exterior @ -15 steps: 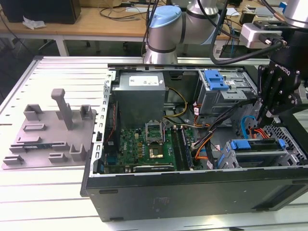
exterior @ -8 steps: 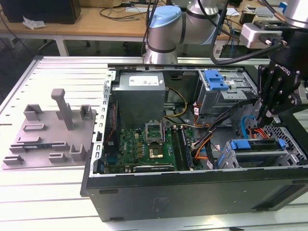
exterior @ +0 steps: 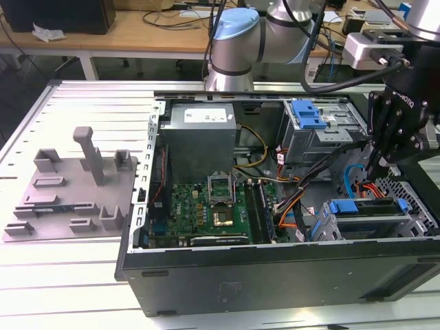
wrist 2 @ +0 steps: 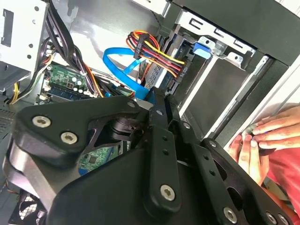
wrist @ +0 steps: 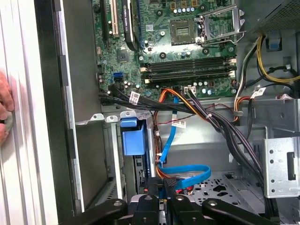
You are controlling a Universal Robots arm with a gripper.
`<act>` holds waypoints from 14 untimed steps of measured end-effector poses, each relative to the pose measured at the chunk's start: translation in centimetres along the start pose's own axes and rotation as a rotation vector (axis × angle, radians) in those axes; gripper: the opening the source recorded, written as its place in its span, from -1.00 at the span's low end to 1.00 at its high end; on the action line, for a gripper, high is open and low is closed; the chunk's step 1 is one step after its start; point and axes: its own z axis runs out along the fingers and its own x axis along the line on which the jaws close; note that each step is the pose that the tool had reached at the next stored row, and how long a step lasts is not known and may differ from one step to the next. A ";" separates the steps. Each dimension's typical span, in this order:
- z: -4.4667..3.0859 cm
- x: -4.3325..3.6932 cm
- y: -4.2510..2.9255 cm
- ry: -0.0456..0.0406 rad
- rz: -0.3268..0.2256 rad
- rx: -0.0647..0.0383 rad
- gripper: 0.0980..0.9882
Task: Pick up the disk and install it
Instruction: 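Insert the second disk wire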
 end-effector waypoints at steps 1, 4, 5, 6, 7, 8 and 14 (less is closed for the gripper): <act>0.01 0.16 -0.01 -0.0007 0.000 0.001 -0.85; 0.15 1.08 0.22 -0.0157 0.004 0.035 -0.85; 0.22 1.46 0.34 -0.0312 0.006 0.050 -0.85; 0.34 1.82 0.51 -0.0462 0.007 0.050 -0.85; 0.43 2.04 0.59 -0.0514 0.007 0.050 -0.85; 0.51 2.28 0.66 -0.0560 0.008 0.050 -0.85; 0.90 3.12 0.71 -0.0778 0.008 0.048 -0.85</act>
